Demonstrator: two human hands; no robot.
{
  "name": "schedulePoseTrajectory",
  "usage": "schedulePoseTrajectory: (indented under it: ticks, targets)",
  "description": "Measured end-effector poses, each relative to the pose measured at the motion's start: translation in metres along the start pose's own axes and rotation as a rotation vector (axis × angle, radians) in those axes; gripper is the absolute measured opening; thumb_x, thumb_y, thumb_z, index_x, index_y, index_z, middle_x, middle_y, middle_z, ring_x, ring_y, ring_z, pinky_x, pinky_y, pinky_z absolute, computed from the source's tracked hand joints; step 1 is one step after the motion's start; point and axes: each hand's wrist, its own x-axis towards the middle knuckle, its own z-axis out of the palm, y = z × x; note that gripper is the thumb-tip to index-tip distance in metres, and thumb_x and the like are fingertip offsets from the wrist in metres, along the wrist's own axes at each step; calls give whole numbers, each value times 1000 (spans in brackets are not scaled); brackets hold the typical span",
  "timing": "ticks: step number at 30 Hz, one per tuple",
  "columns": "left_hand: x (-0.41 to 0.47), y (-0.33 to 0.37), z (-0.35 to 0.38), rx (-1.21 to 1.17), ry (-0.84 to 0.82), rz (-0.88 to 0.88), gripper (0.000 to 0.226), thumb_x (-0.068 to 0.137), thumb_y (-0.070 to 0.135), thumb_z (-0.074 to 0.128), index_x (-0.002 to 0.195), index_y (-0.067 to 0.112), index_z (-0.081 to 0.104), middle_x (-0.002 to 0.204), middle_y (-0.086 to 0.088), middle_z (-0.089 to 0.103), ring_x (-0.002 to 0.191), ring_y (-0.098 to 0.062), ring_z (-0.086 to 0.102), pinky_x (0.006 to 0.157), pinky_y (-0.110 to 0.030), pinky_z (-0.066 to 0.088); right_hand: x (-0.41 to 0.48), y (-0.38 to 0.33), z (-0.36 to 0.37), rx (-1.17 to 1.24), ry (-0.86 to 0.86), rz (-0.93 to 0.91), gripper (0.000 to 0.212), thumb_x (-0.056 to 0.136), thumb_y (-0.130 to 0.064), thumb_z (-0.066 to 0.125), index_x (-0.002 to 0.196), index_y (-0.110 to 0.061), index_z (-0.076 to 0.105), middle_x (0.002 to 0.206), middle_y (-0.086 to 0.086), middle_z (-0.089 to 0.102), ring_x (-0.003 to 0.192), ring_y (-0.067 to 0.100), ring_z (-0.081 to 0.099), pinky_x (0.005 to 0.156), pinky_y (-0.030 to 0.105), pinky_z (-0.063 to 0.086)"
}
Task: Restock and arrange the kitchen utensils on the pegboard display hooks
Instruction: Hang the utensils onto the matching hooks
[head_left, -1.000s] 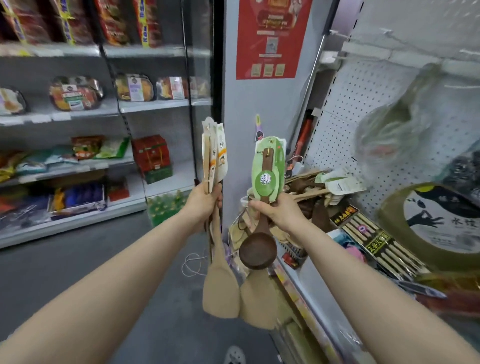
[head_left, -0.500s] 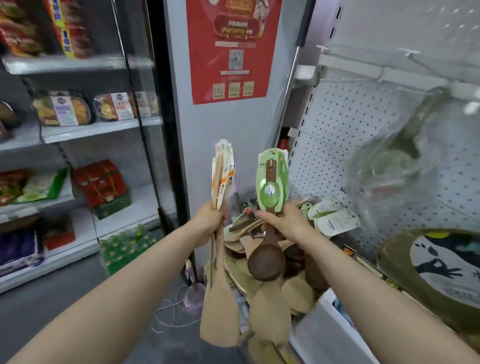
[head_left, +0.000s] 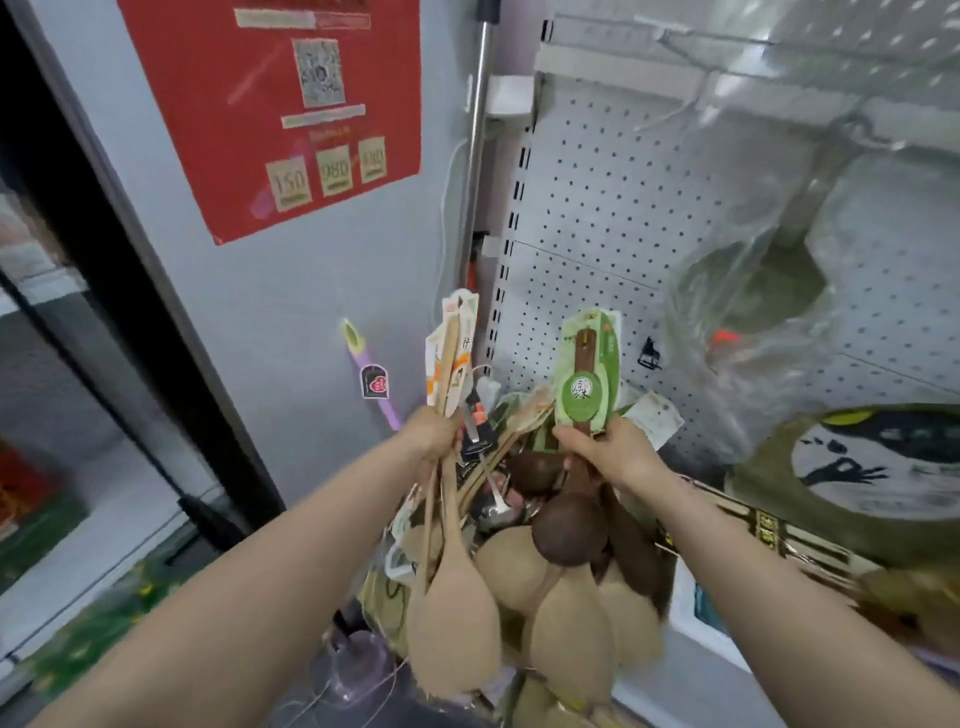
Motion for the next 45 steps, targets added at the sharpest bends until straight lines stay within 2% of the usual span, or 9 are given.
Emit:
schedulePoseTrajectory:
  ticks: [4, 9, 18, 23, 26, 31, 34, 37, 45]
  targets:
    - [50, 12, 9, 132, -82, -48, 18, 99, 18, 49, 89, 5, 57, 65, -8, 50, 56, -21, 44, 67, -35, 43, 5, 9, 4, 51, 163, 132, 54, 83, -57, 67, 119, -16, 63, 111, 8, 70, 102, 28, 65, 80, 34, 52]
    - [92, 27, 40, 295, -162, -70, 13, 100, 10, 42, 94, 4, 52, 69, -7, 49, 56, -18, 46, 47, -26, 39, -6, 24, 5, 72, 229, 225, 55, 89, -51, 63, 129, -15, 58, 124, 7, 64, 115, 28, 59, 82, 27, 41]
    - [148, 35, 122, 407, -273, -43, 37, 97, 15, 48, 127, -7, 47, 64, -8, 44, 50, -18, 40, 47, -30, 36, -33, 41, -2, 62, 204, 231, 45, 85, -53, 68, 118, -24, 62, 102, -5, 72, 95, 13, 66, 88, 36, 54]
    - [171, 20, 142, 254, -367, -79, 44, 83, 15, 75, 115, -7, 55, 105, -16, 65, 76, -27, 63, 62, -37, 55, -11, 59, 7, -44, 122, 250, 39, 84, -51, 71, 106, -22, 57, 88, -10, 67, 82, 9, 64, 77, 29, 50]
    - [191, 0, 141, 185, -386, -96, 52, 67, 0, 81, 113, -7, 57, 104, -22, 67, 93, -38, 66, 81, -57, 54, 15, 62, 17, -2, 104, 230, 39, 84, -50, 71, 110, -25, 58, 101, -3, 69, 95, 17, 65, 88, 36, 52]
    - [200, -13, 130, 175, -440, -33, 52, 69, 10, 82, 114, -1, 58, 109, -20, 67, 97, -35, 67, 87, -51, 54, 65, 58, 25, 48, 145, 220, 52, 86, -46, 69, 129, -20, 56, 118, -3, 65, 109, 17, 60, 88, 27, 46]
    - [186, -8, 120, 373, -367, 147, 29, 85, 28, 71, 101, 5, 63, 102, -12, 69, 91, -28, 66, 82, -37, 54, 96, 51, 25, -13, 145, 250, 58, 87, -48, 67, 133, -17, 50, 122, 4, 63, 113, 24, 58, 91, 31, 46]
    - [185, -12, 110, 536, -286, 273, 45, 89, 45, 62, 99, 2, 68, 90, -15, 67, 87, -33, 64, 71, -35, 48, 115, 42, 26, -79, 140, 240, 59, 90, -45, 65, 136, -13, 46, 130, 8, 59, 118, 27, 55, 93, 30, 43]
    - [193, -38, 104, 541, -195, 155, 43, 96, 43, 52, 107, 3, 65, 86, -10, 59, 80, -26, 54, 65, -29, 38, 133, 51, 34, -298, 148, 243, 61, 85, -43, 73, 127, -9, 45, 119, 16, 63, 110, 35, 58, 77, 32, 39]
